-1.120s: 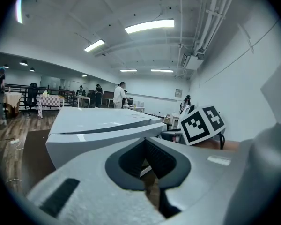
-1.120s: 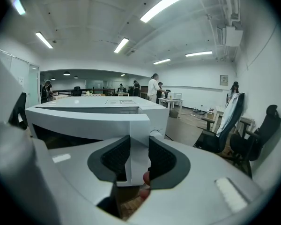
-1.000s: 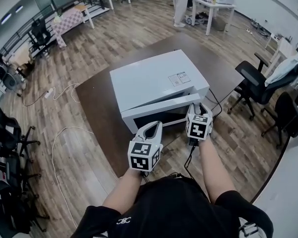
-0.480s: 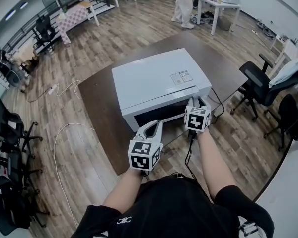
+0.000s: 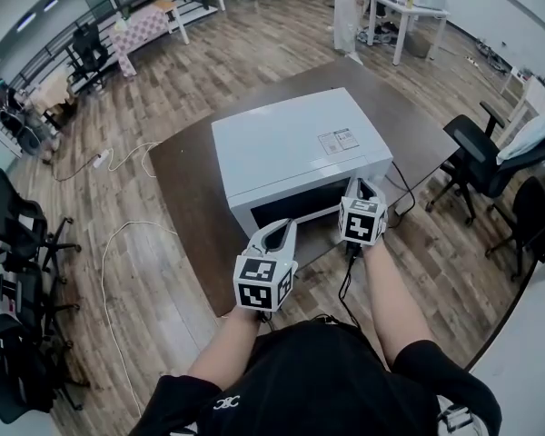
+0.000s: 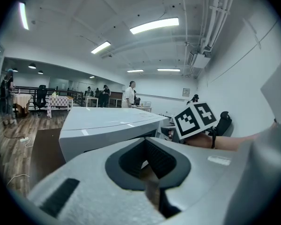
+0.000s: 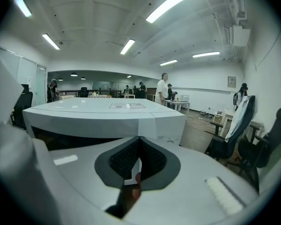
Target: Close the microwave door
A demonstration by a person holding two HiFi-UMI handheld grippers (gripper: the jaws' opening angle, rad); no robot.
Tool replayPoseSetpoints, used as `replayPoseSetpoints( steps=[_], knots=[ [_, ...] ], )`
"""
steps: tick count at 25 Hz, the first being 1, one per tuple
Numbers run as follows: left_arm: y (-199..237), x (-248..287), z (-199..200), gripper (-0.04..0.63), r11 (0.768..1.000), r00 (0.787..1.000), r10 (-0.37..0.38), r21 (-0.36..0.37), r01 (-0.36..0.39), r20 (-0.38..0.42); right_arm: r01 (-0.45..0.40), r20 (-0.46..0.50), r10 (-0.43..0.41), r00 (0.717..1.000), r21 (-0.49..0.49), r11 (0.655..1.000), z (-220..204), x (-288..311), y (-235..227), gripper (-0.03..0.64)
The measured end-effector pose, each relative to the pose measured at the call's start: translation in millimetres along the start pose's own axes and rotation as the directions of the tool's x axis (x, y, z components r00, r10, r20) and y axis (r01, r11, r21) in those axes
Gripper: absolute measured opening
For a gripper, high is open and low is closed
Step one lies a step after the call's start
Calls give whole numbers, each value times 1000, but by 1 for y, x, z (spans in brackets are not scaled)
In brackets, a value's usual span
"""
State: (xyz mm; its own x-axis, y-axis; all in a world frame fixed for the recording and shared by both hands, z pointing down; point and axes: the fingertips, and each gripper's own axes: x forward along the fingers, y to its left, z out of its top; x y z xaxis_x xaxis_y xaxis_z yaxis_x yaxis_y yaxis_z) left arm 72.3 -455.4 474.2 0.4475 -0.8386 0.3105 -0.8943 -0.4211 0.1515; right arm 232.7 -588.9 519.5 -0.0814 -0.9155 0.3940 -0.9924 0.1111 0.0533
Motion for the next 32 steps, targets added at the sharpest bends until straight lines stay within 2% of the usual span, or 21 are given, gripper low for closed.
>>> replayPoseSetpoints(
  steps=[7, 14, 22, 27, 32],
  knots=[
    [-7, 2, -1, 8, 1000, 1000, -15, 10, 15, 0, -78, 125, 85, 989, -55, 995, 15, -51, 23, 8],
    [-19, 0, 3, 8, 998, 999, -49, 40, 48, 12, -189, 211, 182, 960, 15, 982, 34, -120, 38, 8],
    [-20, -9, 0, 8, 998, 998, -62, 34, 62, 18, -226, 179, 213, 961, 56, 972, 5, -156, 49, 8],
    [-21, -15, -1, 8, 997, 998, -66, 31, 66, 19, -192, 190, 187, 964, 7, 981, 4, -164, 51, 8],
    [-21, -18, -4, 8, 997, 997, -69, 30, 68, 18, -192, 191, 187, 964, 6, 981, 3, -167, 55, 8]
  ],
)
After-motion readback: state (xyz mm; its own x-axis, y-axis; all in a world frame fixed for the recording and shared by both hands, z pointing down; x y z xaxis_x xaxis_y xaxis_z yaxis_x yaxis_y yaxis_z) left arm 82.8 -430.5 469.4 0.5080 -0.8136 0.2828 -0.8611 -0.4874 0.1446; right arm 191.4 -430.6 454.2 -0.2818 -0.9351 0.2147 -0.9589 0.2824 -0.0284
